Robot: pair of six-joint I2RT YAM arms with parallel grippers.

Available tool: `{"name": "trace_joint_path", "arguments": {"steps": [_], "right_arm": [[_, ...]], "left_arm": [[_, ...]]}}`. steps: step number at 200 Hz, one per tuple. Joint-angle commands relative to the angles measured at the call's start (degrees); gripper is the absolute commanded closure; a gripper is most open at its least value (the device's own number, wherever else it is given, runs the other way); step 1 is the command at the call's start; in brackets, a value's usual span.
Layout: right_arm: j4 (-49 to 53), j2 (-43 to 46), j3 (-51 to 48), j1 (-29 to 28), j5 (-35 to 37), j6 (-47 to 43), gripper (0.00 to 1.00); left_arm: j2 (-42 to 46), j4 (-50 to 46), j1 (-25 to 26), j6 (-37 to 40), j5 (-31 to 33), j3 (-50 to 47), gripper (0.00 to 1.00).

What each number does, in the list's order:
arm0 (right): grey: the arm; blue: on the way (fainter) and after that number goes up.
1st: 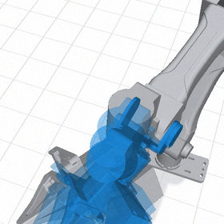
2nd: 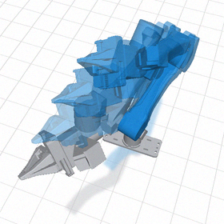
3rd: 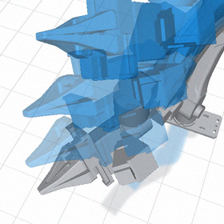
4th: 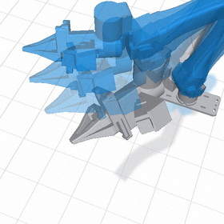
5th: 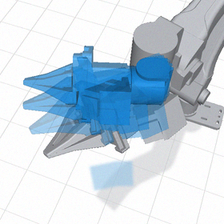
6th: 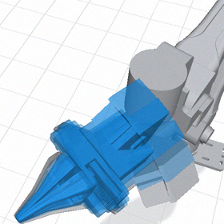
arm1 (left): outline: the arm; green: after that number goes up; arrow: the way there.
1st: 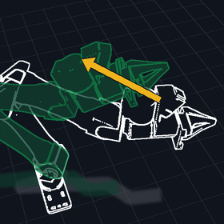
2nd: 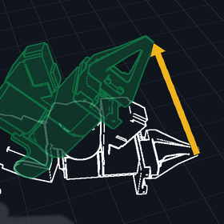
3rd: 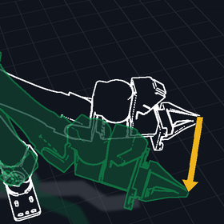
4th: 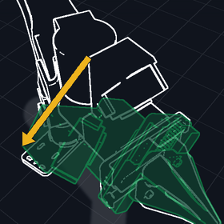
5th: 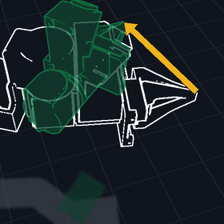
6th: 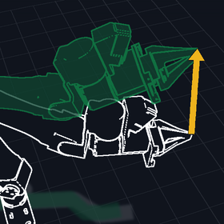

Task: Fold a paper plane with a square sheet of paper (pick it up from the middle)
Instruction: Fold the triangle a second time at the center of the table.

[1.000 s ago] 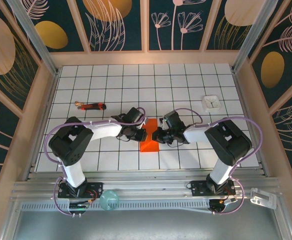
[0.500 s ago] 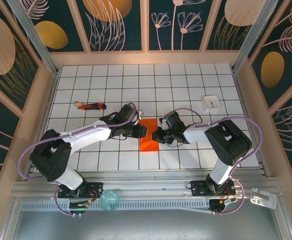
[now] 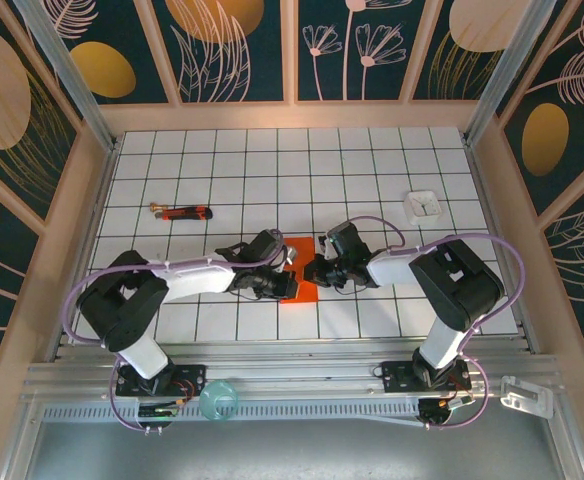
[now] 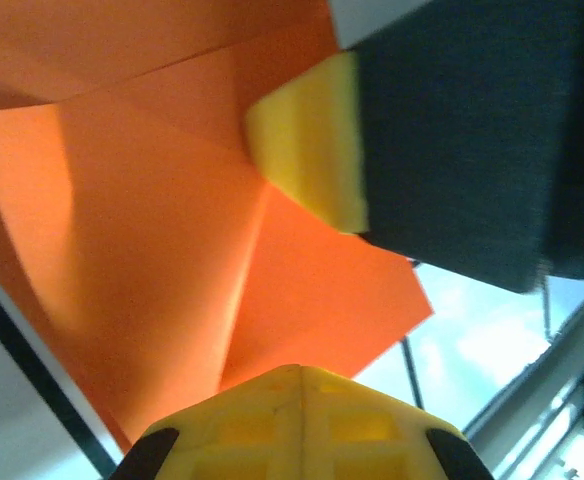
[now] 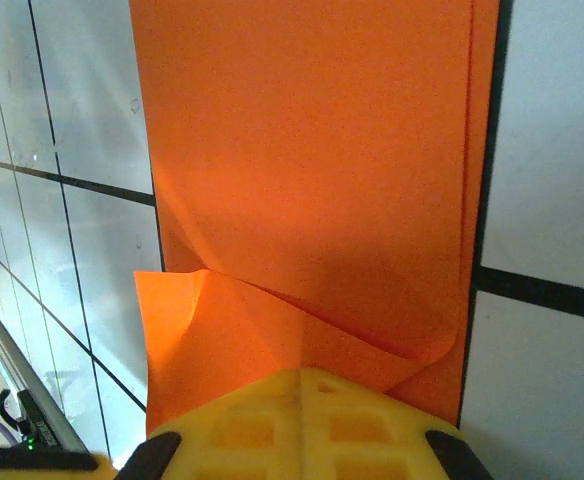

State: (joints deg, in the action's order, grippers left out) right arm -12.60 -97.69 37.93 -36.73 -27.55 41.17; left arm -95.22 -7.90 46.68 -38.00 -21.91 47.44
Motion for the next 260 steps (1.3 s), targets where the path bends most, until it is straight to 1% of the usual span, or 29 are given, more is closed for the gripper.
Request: {"name": "trace_joint_path", "arguments": {"steps": [1, 37, 87, 149, 205, 233, 260], "right_arm": [[6.6, -2.7, -2.0, 0.5, 5.0, -1.0, 1.00], [6.8, -2.5, -2.1, 0.4, 5.1, -1.1, 1.00], [7.1, -2.6, -2.2, 0.6, 5.2, -1.3, 1.00], [8.0, -2.8, -2.3, 0.5, 5.8, -1.5, 1.00], [9.3, -3.0, -2.1, 0.5, 6.7, -1.9, 1.00], [9.5, -2.9, -2.1, 0.6, 6.9, -2.1, 1.00], [9.7, -2.8, -2.1, 0.5, 7.0, -2.2, 1.00]], "left_arm": [[-1.4, -0.4, -0.1, 1.3, 2.4, 1.4, 1.00], [-2.5, 0.2, -0.1, 1.4, 3.2, 0.4, 1.00], [-2.7, 0.4, -0.4, 0.8, 2.6, -2.5, 1.00], [-1.4, -3.5, -0.4, 2.1, 1.5, -6.4, 1.00], [-0.3, -6.4, -0.4, 3.5, -1.0, -7.6, 1.00], [0.4, -5.6, -0.5, 2.3, -2.1, -9.7, 1.00], [2.0, -3.3, -1.6, 0.5, -4.8, -12.1, 1.00]]}}
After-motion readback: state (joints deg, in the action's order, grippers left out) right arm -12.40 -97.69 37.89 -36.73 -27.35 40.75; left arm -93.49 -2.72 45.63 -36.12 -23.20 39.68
